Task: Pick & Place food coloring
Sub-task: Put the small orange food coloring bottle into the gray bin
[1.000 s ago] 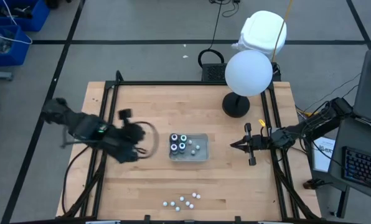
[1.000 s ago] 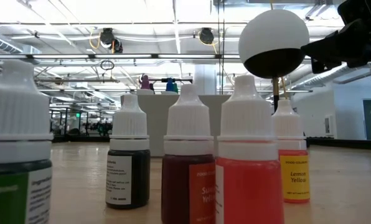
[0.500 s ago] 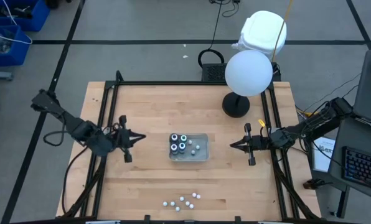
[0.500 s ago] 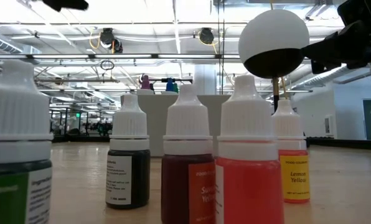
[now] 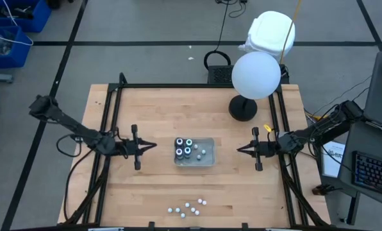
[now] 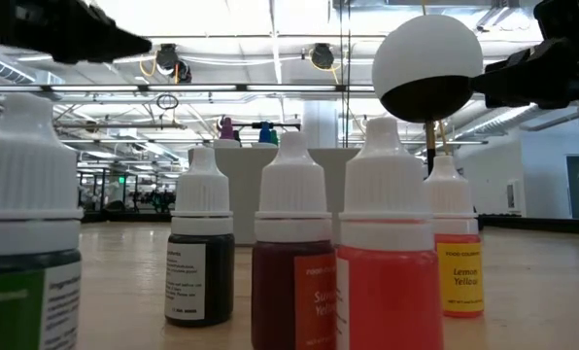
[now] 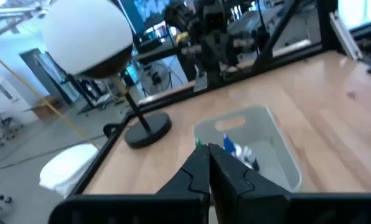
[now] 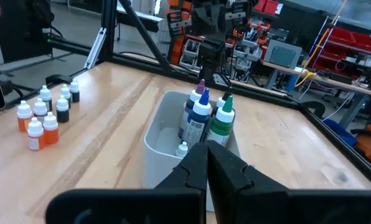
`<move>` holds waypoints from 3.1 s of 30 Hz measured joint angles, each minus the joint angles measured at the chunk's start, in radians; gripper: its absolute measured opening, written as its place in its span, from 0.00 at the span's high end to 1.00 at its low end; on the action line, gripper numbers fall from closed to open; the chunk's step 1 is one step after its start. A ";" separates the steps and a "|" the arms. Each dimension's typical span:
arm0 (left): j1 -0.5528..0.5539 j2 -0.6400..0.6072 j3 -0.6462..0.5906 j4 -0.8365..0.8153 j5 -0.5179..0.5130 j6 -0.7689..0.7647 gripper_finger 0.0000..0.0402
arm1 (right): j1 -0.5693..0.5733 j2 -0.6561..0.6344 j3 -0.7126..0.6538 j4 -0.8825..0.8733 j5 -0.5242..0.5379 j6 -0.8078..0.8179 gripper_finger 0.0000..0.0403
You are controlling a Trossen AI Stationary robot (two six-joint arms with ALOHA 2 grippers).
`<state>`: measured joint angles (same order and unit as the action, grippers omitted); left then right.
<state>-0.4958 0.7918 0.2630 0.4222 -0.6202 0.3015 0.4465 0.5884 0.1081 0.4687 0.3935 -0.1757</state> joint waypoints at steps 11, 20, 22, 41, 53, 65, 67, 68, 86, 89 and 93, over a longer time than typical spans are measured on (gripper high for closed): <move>0.053 -0.001 -0.043 -0.001 0.021 -0.032 0.99 | 0.000 0.000 0.000 0.002 -0.001 -0.056 1.00; 0.065 -0.003 -0.043 0.032 0.047 -0.047 0.98 | 0.000 0.000 0.000 0.036 -0.001 -0.063 1.00; 0.064 -0.003 -0.043 0.032 0.090 -0.059 0.98 | 0.000 0.004 0.000 0.036 -0.002 -0.028 1.00; 0.056 -0.002 -0.043 0.024 0.145 -0.173 0.96 | 0.000 0.081 -0.001 0.096 0.000 0.078 1.00; -0.020 -0.113 -0.043 0.002 0.078 -0.117 0.99 | 0.000 0.087 -0.001 0.096 0.001 0.062 1.00; -0.056 -0.211 -0.082 -0.001 0.027 -0.087 0.99 | 0.000 0.087 -0.001 0.097 0.000 0.088 1.00; -0.048 -0.228 -0.089 0.001 0.021 -0.096 0.99 | 0.000 0.087 -0.001 0.098 0.000 0.089 1.00; -0.047 -0.233 -0.091 0.000 0.022 -0.101 0.99 | 0.000 0.087 -0.001 0.100 0.000 0.088 1.00; -0.047 -0.236 -0.091 -0.007 0.036 -0.148 0.93 | 0.000 0.089 -0.001 0.132 -0.002 0.069 1.00; -0.047 -0.236 -0.091 -0.007 0.037 -0.149 0.95 | 0.000 0.101 -0.001 0.166 -0.002 0.086 1.00; -0.047 -0.236 -0.091 -0.007 0.037 -0.150 0.97 | 0.000 0.135 -0.001 0.257 -0.005 0.080 1.00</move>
<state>-0.5430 0.5560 0.1722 0.4156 -0.5831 0.1516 0.4465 0.7235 0.1074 0.7253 0.3882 -0.0952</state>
